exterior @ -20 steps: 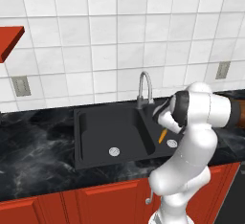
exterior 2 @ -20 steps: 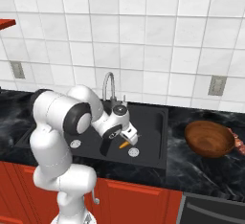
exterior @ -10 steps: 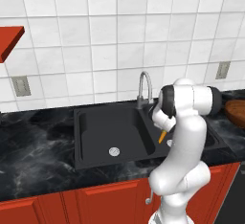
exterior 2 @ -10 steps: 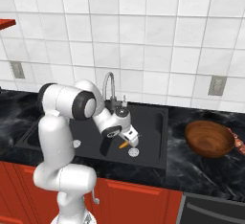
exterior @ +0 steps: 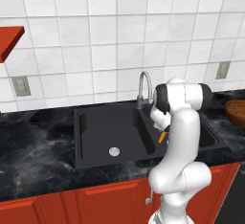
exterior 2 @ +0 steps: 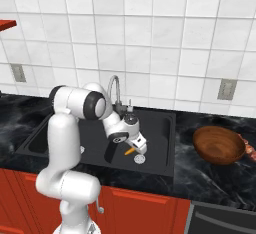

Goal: Pick the carrot from the sink and place it in the bowl. Then pick the bowl and place it in the microwave. Then close the microwave door and press the start button.

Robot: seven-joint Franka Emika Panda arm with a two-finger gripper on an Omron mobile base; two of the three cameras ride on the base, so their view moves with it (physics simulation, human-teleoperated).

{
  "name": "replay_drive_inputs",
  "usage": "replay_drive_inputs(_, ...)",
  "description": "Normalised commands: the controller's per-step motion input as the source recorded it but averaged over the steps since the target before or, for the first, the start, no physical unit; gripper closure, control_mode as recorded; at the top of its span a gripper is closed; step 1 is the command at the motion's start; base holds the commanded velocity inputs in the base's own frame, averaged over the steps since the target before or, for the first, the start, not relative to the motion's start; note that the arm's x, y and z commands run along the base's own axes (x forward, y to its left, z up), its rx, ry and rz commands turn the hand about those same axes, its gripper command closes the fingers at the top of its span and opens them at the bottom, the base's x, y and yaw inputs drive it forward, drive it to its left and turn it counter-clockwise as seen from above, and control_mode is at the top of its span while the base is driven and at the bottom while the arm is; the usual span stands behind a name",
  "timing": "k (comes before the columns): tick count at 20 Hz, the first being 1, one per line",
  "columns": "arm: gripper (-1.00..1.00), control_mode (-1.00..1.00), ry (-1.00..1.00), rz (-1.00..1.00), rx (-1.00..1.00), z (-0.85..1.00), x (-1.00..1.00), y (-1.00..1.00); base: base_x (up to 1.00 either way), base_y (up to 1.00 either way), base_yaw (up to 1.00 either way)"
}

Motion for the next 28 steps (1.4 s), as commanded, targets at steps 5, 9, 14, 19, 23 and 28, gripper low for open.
replay_drive_inputs(5, -1.0, -1.0, 0.04, 0.0, 0.0, -0.05, 0.46, -0.01, 0.0, 0.0, 0.0)
replay_drive_inputs(9, -1.0, -1.0, 0.04, 0.0, 0.0, -0.14, 0.29, -0.06, 0.0, 0.0, 0.0)
replay_drive_inputs(14, -1.0, -1.0, 0.06, 0.0, 0.0, -0.2, 0.19, -0.1, 0.0, 0.0, 0.0)
replay_drive_inputs(19, -1.0, -1.0, 0.05, 0.0, 0.01, -0.09, 0.08, -0.14, 0.0, 0.0, 0.0)
replay_drive_inputs(23, -1.0, -1.0, 0.02, 0.0, 0.0, 0.0, 0.02, 0.0, 0.0, 0.0, 0.0)
replay_drive_inputs(28, -1.0, -1.0, 0.0, 0.0, 0.0, -0.02, 0.25, 0.0, 0.0, 0.0, 0.0)
